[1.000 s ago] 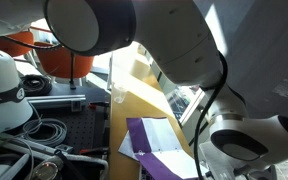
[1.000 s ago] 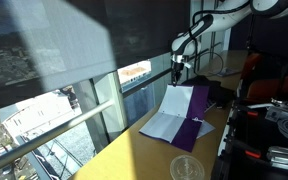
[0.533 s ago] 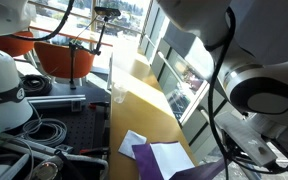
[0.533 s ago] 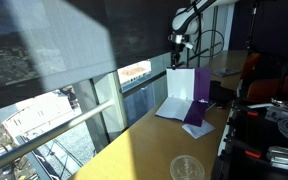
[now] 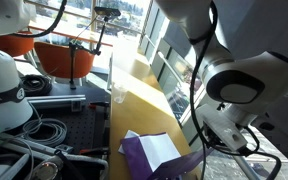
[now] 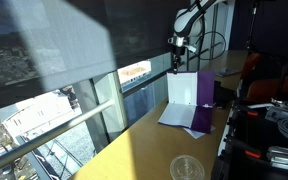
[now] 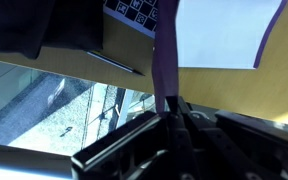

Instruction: Close the purple file on the table

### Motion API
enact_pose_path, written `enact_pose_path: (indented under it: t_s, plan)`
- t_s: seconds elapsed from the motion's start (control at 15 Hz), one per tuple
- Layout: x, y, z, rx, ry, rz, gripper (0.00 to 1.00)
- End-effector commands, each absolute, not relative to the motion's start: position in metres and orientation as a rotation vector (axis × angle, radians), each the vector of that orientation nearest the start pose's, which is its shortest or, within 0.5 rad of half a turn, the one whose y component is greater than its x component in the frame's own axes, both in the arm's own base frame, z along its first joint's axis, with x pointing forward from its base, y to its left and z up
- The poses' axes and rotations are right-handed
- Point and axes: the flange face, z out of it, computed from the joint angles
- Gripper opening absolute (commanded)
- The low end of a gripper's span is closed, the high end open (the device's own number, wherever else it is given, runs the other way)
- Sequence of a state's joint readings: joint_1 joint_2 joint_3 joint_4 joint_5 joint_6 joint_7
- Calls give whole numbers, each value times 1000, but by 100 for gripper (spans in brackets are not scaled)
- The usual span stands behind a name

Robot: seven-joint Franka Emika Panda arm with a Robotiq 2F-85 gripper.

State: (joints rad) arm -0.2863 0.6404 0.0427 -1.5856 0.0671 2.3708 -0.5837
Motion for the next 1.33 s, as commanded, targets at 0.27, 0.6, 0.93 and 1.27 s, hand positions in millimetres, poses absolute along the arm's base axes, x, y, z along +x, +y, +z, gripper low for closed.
enact_pose_path:
  t_s: [0.27,0.6,0.93,1.27]
  plan:
    - [689,-118,280,-3134,-670,-362,0]
    - [678,-57,269,-3131,-781,-386,0]
    - [665,-13,259,-3135,-768,-381,47]
    - [639,-7,290,-3106,-714,-391,83]
